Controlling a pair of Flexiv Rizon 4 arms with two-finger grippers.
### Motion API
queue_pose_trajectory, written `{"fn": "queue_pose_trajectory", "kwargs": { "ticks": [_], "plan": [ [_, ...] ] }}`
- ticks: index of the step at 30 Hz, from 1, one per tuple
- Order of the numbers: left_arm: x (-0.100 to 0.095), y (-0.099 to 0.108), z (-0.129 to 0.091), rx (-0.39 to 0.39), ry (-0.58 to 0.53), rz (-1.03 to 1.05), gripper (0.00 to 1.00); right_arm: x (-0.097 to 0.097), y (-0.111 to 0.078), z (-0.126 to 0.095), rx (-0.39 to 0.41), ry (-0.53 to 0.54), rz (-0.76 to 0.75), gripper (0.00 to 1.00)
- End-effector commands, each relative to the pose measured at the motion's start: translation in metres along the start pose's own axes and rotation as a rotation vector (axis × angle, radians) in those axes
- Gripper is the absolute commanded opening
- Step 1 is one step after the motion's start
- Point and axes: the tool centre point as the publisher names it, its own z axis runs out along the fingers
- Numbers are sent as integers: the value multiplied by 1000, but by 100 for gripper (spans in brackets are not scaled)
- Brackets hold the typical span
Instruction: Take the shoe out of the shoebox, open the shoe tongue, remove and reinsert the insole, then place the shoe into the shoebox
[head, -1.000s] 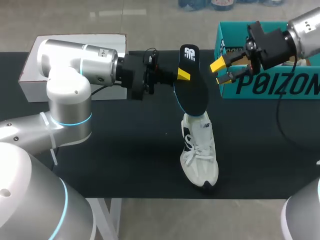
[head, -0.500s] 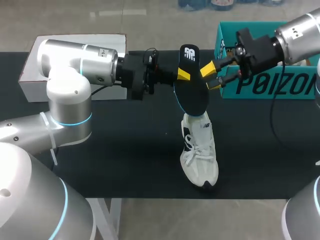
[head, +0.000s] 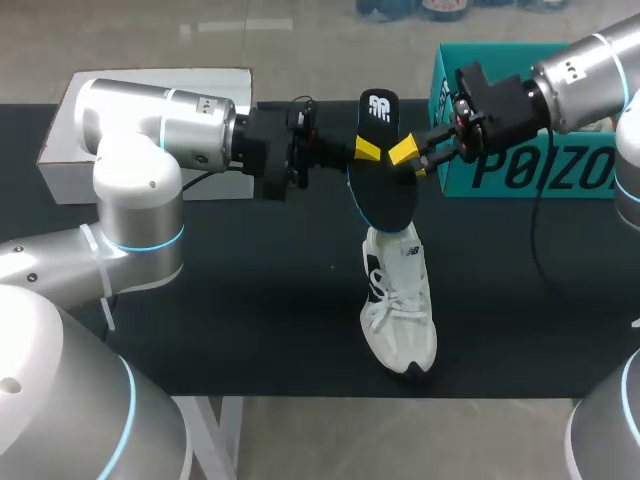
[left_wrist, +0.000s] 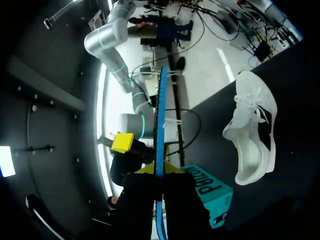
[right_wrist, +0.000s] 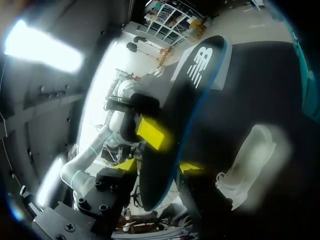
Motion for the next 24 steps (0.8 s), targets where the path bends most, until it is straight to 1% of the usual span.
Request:
{"fn": "queue_pose_trajectory", "kwargs": {
  "ticks": [1, 4, 10, 12, 14, 24],
  "plan": [
    [1, 1, 2, 0, -1, 2, 0, -1, 0, 4, -1, 0, 5, 37],
    [1, 1, 2, 0, -1, 2, 0, -3, -1, 5, -3, 0, 9, 35],
    [1, 1, 2, 0, -1, 2, 0, -5, -2, 8, -4, -1, 17, 27],
    [1, 1, 2, 0, -1, 2, 0, -5, -2, 8, -4, -3, 19, 16],
    [1, 1, 2, 0, -1, 2, 0, -6, -2, 8, -5, -5, 20, 0],
    [1, 1, 2, 0, -1, 2, 0, -7, 0, 6, -16, -16, 21, 0]
  ]
}}
